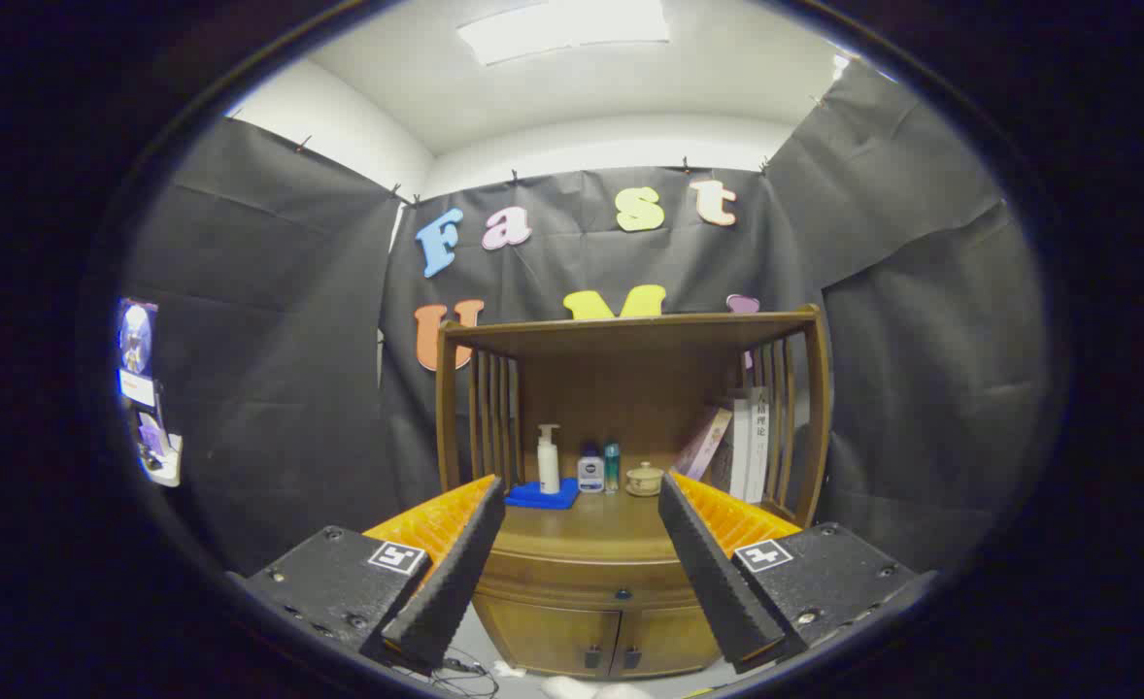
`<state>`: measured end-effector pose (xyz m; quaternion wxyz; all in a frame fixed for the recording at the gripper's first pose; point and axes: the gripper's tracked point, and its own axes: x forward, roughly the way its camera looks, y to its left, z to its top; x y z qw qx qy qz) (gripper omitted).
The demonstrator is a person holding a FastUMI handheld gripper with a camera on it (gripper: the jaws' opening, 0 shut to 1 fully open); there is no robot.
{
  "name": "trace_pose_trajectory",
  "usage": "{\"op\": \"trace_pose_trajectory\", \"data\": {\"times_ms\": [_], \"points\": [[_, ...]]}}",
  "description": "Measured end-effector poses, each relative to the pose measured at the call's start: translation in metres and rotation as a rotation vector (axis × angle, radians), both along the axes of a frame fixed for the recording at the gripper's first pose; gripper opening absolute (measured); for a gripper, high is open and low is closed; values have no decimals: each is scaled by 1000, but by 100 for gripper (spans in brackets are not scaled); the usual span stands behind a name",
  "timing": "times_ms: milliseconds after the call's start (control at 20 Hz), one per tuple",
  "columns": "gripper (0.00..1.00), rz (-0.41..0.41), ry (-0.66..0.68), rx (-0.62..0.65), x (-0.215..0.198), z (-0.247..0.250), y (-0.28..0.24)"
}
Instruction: Pull open the drawer, take out the items inside it, and place them on the countertop above the cabinet.
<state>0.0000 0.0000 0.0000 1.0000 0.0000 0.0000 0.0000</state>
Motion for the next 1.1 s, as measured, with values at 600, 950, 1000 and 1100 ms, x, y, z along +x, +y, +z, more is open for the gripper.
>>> {"op": "trace_pose_trajectory", "data": {"times_ms": [600, 950, 1000, 1100], "points": [[100, -22, 2, 4, -1, -1, -6], [100, -54, -9, -14, 7, -8, -19], [100, -64, -11, -19, 10, -11, -22], [100, -74, -16, -19, 18, -22, -26]]}}
